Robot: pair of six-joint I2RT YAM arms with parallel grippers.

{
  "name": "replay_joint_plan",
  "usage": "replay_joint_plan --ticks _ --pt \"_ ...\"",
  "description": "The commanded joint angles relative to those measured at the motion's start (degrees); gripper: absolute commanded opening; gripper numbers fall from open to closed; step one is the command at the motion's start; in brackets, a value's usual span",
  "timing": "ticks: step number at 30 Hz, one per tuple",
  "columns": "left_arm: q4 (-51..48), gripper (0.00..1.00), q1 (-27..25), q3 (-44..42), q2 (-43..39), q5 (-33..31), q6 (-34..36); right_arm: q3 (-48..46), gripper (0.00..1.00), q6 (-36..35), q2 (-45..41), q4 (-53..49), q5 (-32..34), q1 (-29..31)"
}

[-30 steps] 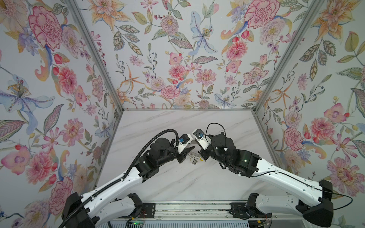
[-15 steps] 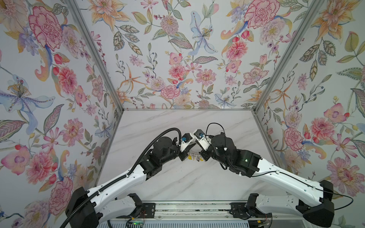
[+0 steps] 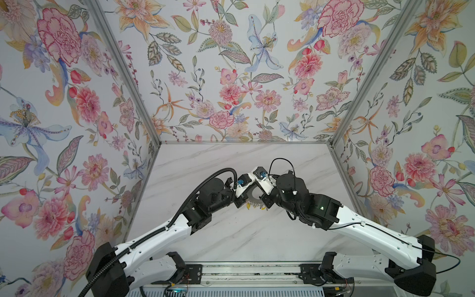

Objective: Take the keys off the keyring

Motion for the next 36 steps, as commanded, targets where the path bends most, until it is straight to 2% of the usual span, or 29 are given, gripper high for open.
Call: replay_joint_plan --ticks 1,3,14,21,33,36 --pt "2.9 0.03 0.4 -0.1 -1.6 -0.1 1.3 2.1 0.0 0.9 -0.5 0.2 -0.9 0.2" --pt "2.6 0.0 0.4 -0.2 -2.0 0.2 1.9 2.1 0.0 1.0 -0.4 0.1 -0.9 0.2" --pt "-0.6 0.0 0.4 -0.6 -2.2 -1.0 5.2 3.5 0.0 0.7 -0.7 -0.6 0.1 0.2" --pt "-0.9 0.0 0.4 -1.5 -3.0 -0.6 4.5 3.9 0.0 0.2 -0.4 -1.0 0.8 0.2" --pt "-3.7 0.24 2.8 -2.3 -5.6 1.8 1.9 4.3 0.0 0.3 -0.2 -1.5 0.9 0.1" --pt "-4.2 0.29 3.2 -1.6 -4.9 4.9 1.9 4.7 0.0 0.6 -0.1 -1.8 1.1 0.0"
